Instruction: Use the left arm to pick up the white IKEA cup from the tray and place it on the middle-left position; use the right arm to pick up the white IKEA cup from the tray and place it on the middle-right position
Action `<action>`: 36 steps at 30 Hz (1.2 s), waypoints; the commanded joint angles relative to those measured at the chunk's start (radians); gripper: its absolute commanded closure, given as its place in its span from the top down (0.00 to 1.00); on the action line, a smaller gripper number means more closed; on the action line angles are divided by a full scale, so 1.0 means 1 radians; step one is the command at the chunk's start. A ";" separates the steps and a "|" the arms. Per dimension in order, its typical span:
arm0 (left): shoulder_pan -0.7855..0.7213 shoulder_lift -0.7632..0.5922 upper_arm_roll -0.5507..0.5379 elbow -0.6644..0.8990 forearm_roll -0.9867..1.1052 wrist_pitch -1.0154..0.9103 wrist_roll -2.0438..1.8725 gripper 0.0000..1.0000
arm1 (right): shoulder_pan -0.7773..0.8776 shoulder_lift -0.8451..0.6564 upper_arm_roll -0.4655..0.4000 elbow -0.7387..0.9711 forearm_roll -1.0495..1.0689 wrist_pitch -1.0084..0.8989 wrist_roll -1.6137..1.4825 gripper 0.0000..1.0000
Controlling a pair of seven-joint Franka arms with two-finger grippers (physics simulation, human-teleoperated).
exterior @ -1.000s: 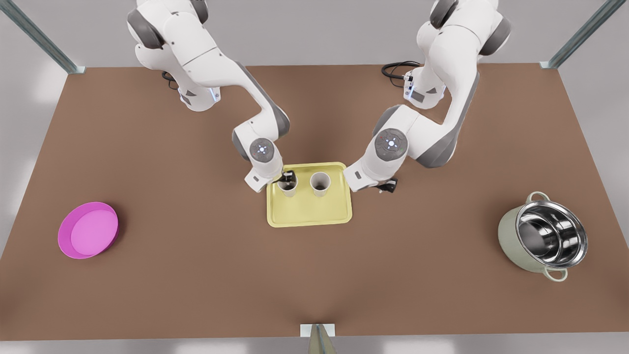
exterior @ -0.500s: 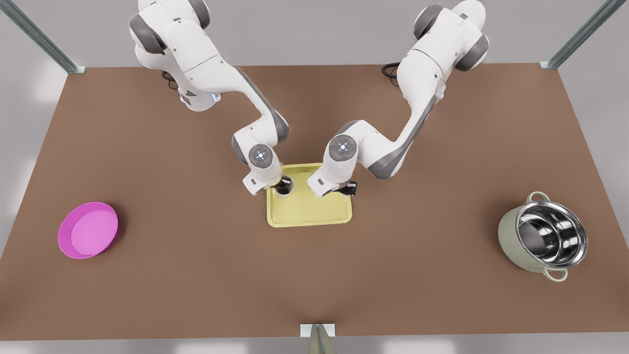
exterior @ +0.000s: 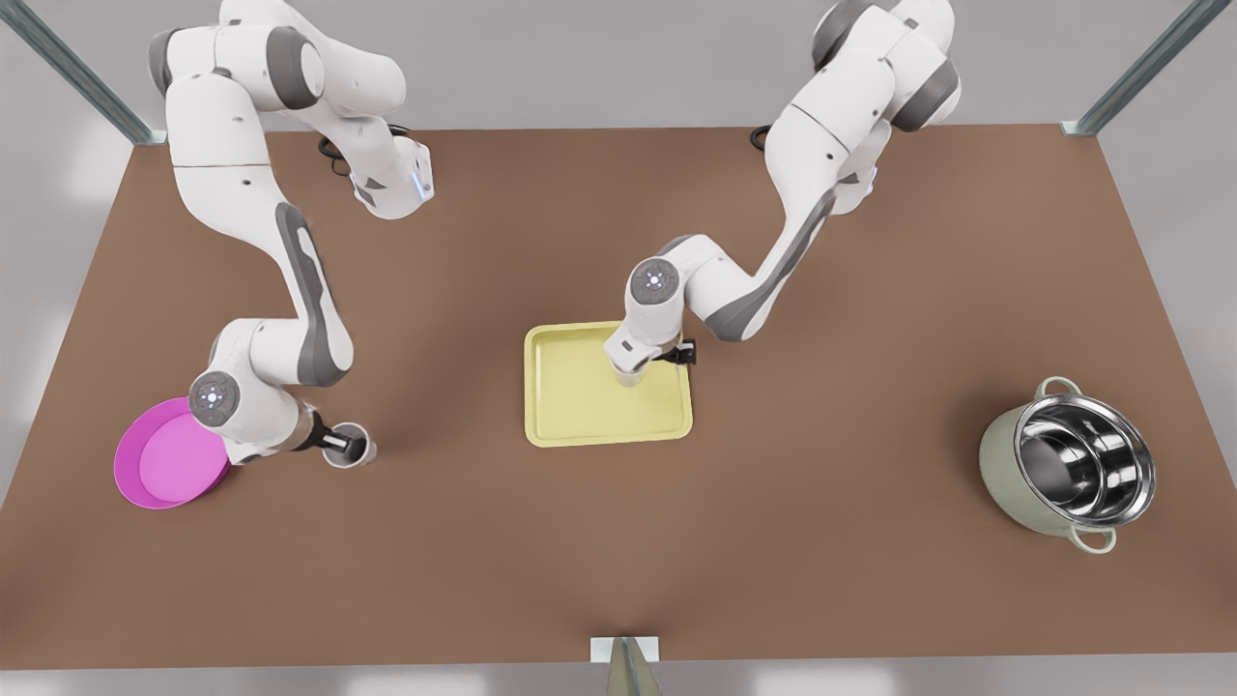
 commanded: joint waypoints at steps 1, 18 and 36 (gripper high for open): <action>-0.002 0.005 0.000 -0.011 0.016 0.085 -0.222 1.00 | -0.006 0.012 0.000 0.011 -0.027 -0.012 -0.627 0.14; -0.009 0.057 0.003 -0.034 0.089 0.215 -0.332 0.64 | -0.005 -0.037 0.029 0.028 -0.015 -0.074 -0.621 1.00; 0.290 -0.066 -0.002 -0.038 0.035 0.126 0.088 0.23 | 0.020 -0.130 0.088 0.422 -0.069 -0.691 -0.357 1.00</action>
